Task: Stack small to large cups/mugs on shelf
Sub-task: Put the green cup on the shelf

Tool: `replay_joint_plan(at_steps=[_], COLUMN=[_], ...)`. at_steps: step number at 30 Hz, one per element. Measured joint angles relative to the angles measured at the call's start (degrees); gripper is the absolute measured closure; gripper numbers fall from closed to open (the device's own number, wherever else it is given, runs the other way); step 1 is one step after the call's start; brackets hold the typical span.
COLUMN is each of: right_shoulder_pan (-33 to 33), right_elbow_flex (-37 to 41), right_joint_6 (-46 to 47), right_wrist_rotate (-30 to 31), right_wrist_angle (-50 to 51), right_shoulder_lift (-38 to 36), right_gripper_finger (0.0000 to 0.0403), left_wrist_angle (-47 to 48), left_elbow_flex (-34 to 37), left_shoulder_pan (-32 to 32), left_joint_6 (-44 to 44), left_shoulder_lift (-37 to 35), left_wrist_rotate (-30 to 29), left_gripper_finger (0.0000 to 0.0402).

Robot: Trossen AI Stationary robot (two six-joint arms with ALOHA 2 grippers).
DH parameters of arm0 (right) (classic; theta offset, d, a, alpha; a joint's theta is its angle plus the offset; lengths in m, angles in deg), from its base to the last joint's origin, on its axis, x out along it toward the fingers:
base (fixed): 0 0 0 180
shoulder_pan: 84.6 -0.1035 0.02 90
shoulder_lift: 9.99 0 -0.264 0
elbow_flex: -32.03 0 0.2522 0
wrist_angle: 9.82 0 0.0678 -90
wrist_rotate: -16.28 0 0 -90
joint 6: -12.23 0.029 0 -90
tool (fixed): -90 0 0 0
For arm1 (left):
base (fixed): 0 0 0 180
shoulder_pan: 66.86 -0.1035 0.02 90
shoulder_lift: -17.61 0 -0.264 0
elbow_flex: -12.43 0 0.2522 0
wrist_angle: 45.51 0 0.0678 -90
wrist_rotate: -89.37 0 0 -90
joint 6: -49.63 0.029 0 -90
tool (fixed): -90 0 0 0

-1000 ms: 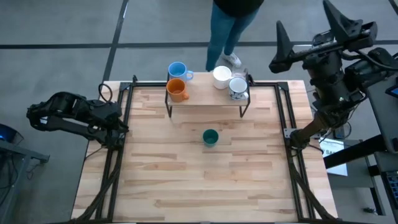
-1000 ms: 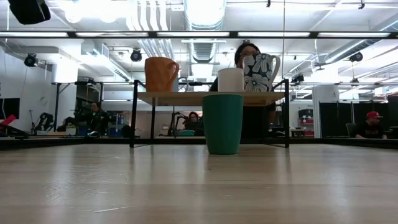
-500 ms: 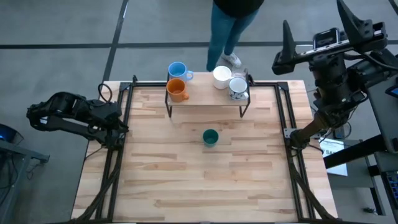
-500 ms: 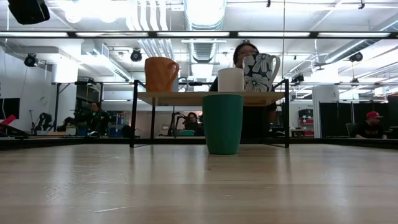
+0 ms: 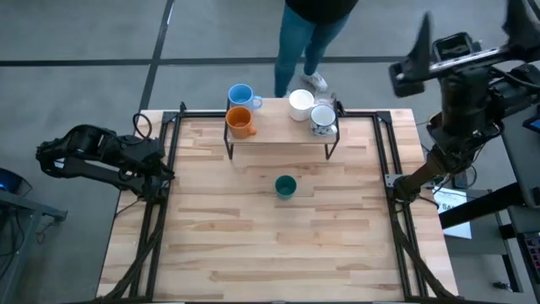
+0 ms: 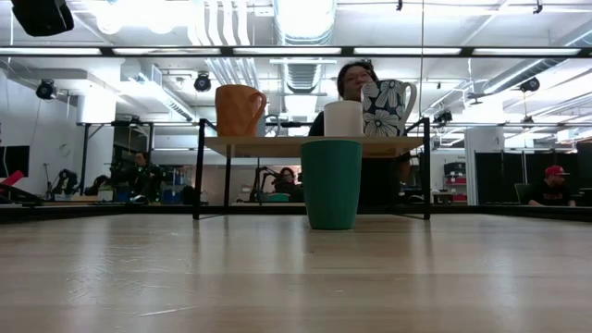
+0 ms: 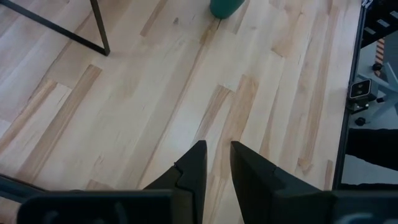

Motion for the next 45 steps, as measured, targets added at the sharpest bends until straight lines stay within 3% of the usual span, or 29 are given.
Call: replay_joint_plan(at_steps=[5,12,24,41,45], right_shoulder_pan=[0.13,0.15,0.17,0.15,0.15], right_elbow_flex=[0.00,-0.02,0.09,0.09,0.09], right_joint_6=[1.15,0.26,-18.21,-19.83,-25.21], right_wrist_rotate=[-2.33,-3.09,18.01,18.17,18.36], right_wrist_angle=[-9.03,-9.77,-9.47,-9.31,-9.35], right_shoulder_lift=[-0.13,-0.76,0.22,-0.05,-0.15], right_gripper_finger=[0.0003,0.0003,0.0003,0.0003,0.0003], left_wrist_angle=[0.01,0.02,0.02,0.07,0.07], left_elbow_flex=[0.00,-0.02,-0.02,0.07,0.07], left_shoulder_pan=[-0.01,0.01,-0.01,-0.01,0.02], left_joint_6=[0.02,0.00,-0.04,-0.04,-0.07], left_shoulder_lift=[0.10,-0.02,-0.32,-1.58,-1.76], left_wrist_rotate=[0.00,-0.02,-0.02,-0.02,-0.02], left_gripper_finger=[0.0345,0.0345,0.0345,0.0345,0.0345])
